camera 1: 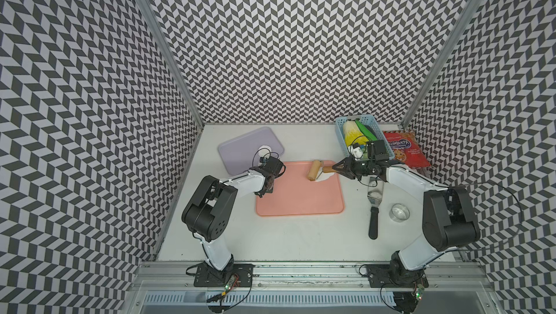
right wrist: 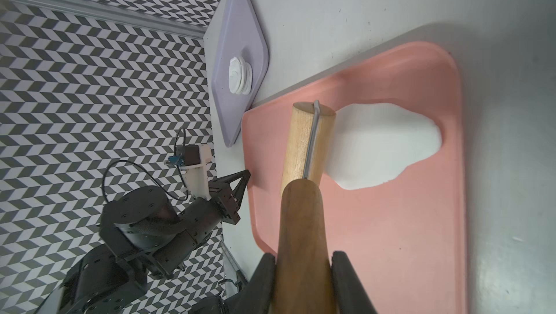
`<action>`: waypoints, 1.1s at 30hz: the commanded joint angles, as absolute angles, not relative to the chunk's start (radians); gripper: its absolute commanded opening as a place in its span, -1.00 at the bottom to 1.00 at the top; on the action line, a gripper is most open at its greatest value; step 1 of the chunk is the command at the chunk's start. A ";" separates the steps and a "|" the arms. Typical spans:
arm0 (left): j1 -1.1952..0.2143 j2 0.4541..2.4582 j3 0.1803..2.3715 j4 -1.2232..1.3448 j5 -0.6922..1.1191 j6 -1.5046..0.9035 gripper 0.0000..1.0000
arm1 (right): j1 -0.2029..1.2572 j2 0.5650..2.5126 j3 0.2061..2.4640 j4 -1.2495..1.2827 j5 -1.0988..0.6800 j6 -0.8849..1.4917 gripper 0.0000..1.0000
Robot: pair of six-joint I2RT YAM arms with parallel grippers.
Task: Roll out the dumpling wrappers from the dough
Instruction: Flatten out the dough on the work surface.
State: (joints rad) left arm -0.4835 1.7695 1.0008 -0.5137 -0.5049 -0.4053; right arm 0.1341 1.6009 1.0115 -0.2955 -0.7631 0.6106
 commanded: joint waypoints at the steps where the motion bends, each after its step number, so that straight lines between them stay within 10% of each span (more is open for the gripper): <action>1: -0.469 1.830 0.963 -0.581 -0.523 -0.414 -1.00 | 0.070 1.570 1.010 -0.363 -0.769 0.596 -1.00; 33: -0.485 1.828 0.961 -0.584 -0.532 -0.420 -1.00 | 0.168 1.816 0.821 -0.248 -0.614 0.683 -1.00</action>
